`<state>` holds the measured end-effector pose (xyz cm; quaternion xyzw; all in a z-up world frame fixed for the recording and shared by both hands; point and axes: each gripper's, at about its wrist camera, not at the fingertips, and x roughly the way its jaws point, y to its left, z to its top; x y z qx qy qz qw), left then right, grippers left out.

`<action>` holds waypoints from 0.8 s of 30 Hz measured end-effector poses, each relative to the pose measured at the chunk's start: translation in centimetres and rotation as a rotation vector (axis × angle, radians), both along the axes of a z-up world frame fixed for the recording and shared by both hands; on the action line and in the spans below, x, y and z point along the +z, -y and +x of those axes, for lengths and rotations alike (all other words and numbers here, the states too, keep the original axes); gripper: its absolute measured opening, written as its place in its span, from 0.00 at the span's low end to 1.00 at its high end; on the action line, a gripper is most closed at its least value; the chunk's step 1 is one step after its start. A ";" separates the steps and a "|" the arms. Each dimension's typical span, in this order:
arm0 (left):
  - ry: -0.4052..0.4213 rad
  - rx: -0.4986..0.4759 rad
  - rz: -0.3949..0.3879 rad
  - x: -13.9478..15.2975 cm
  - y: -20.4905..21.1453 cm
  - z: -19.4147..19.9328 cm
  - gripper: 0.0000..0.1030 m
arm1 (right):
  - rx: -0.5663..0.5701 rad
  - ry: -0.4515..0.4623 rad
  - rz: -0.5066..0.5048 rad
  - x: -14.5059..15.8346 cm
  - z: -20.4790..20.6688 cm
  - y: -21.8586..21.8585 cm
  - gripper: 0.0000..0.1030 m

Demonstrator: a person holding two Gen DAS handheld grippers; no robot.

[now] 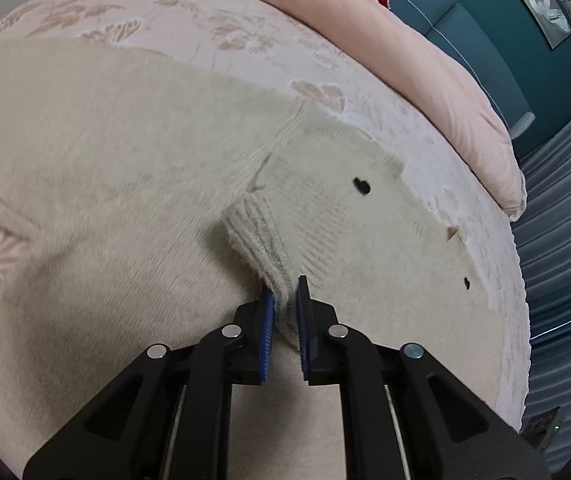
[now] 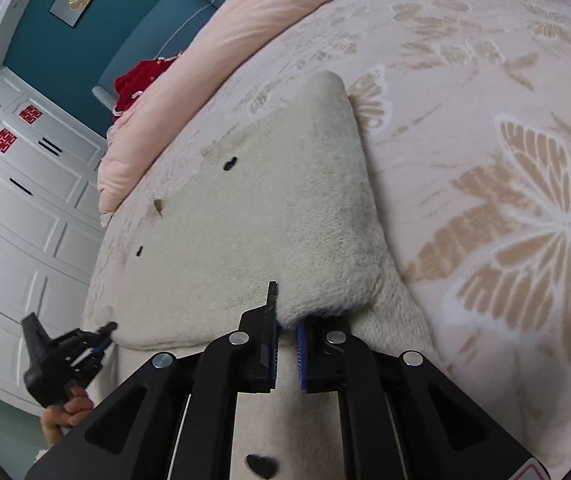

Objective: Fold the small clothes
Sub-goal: 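Grasp the other sleeve cuff with the left gripper and fold it across the body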

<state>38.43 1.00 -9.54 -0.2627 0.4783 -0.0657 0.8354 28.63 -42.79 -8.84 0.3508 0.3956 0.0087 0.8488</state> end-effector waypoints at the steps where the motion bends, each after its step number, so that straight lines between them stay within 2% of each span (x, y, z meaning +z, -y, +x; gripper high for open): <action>1: 0.012 0.002 0.001 -0.2 0.0 -0.2 0.10 | -0.011 0.030 0.008 1.0 -0.9 -0.1 0.09; 4: 0.015 0.005 0.010 -0.2 0.1 0.0 0.12 | -0.054 0.098 -0.017 3.1 -3.2 -0.6 0.11; 6: 0.007 0.005 0.007 -0.2 0.1 0.1 0.12 | -0.049 0.117 -0.053 3.7 -3.2 -1.0 0.13; 8: 0.004 -0.001 -0.002 -0.2 -0.2 -0.1 0.13 | -0.034 0.087 -0.053 2.9 -1.8 -1.0 0.14; 9: 0.005 -0.004 -0.007 -0.2 -0.5 -0.3 0.14 | -0.021 0.040 -0.069 1.8 -0.8 -0.9 0.14; 11: 0.001 0.001 -0.031 0.1 -1.8 -1.0 0.21 | -0.023 -0.117 -0.180 -1.2 1.2 -1.6 0.01; 12: 0.000 0.015 -0.046 0.5 -2.8 -1.5 0.25 | -0.037 -0.097 -0.180 -1.3 0.8 -1.8 0.01; 13: 0.003 0.033 -0.057 0.8 -4.2 -2.1 0.33 | -0.043 -0.086 -0.178 -0.6 0.2 -2.1 0.07; 15: 0.023 0.078 -0.061 1.8 -8.1 -3.2 0.45 | -0.022 -0.057 -0.189 1.2 -1.5 -3.5 0.15; 16: 0.038 0.116 -0.051 2.3 -10.6 -3.7 0.53 | -0.002 -0.030 -0.205 2.0 -2.7 -4.6 0.15; 17: 0.046 0.164 -0.023 2.7 -13.3 -4.1 0.57 | 0.031 -0.017 -0.230 2.6 -4.1 -5.9 0.15; 18: 0.049 0.225 0.017 3.0 -16.3 -4.4 0.68 | 0.059 -0.012 -0.251 2.9 -5.3 -7.2 0.17; 19: 0.047 0.293 0.052 3.1 -19.5 -4.7 0.73 | 0.088 -0.009 -0.262 3.0 -6.7 -8.6 0.22; 20: 0.037 0.369 0.077 3.2 -22.7 -4.9 0.74 | 0.111 -0.014 -0.260 2.8 -8.0 -9.8 0.24; 22: 0.009 0.525 0.090 3.0 -29.1 -5.2 0.83 | 0.146 -0.042 -0.233 2.1 -10.2 -12.2 0.30; 24: -0.011 0.658 0.107 2.8 -34.6 -5.3 0.84 | 0.181 -0.084 -0.202 1.2 -11.9 -14.4 0.30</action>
